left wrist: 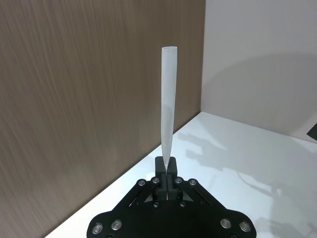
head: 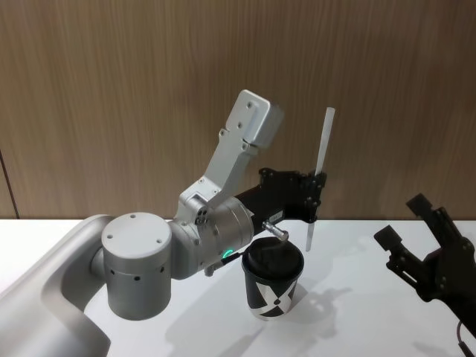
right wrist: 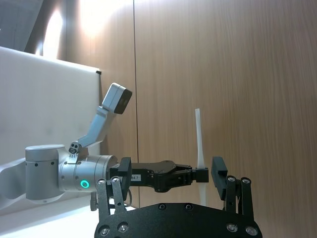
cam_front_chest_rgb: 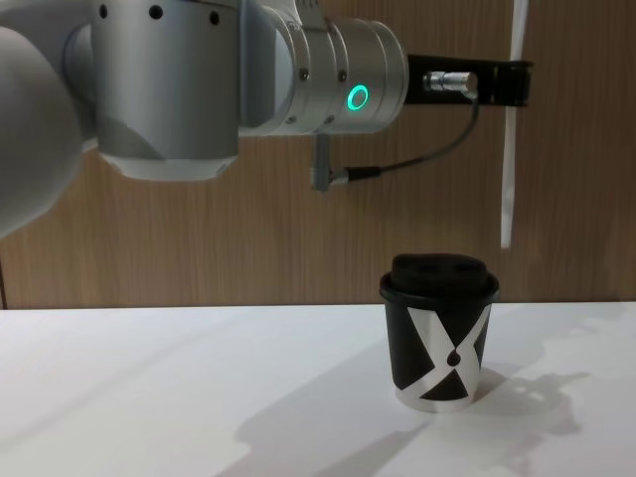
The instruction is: Pick up the straw with one hand, pass it to the other hand, and insert it into the cup.
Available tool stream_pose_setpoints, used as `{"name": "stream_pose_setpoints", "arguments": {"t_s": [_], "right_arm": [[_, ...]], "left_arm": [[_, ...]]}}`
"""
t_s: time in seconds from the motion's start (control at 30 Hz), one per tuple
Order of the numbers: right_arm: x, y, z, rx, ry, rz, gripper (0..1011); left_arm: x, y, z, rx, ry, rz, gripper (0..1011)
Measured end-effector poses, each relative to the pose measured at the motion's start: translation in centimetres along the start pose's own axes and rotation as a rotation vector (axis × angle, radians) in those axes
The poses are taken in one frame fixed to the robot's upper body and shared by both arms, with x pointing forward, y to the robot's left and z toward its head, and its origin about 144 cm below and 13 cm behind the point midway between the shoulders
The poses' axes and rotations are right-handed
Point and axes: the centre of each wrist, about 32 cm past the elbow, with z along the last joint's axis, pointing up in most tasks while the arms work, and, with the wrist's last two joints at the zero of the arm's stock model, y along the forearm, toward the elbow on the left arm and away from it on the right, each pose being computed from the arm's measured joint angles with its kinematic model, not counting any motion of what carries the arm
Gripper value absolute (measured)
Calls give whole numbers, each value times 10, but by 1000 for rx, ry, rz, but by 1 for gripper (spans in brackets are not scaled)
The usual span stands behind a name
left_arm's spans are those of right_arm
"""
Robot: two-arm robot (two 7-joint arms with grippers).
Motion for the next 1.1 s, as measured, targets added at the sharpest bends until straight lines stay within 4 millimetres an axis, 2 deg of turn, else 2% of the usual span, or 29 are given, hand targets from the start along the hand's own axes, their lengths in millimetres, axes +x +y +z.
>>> {"name": "stream_pose_setpoints", "arguments": {"t_s": [0.67, 1.1], "right_arm": [[0, 0, 0, 0, 0, 0, 1001], [0, 0, 0, 0, 0, 0, 1001]], "left_arm": [[-1, 14, -2, -4, -18, 61, 6], [2, 13, -5, 0, -12, 59, 6]]}}
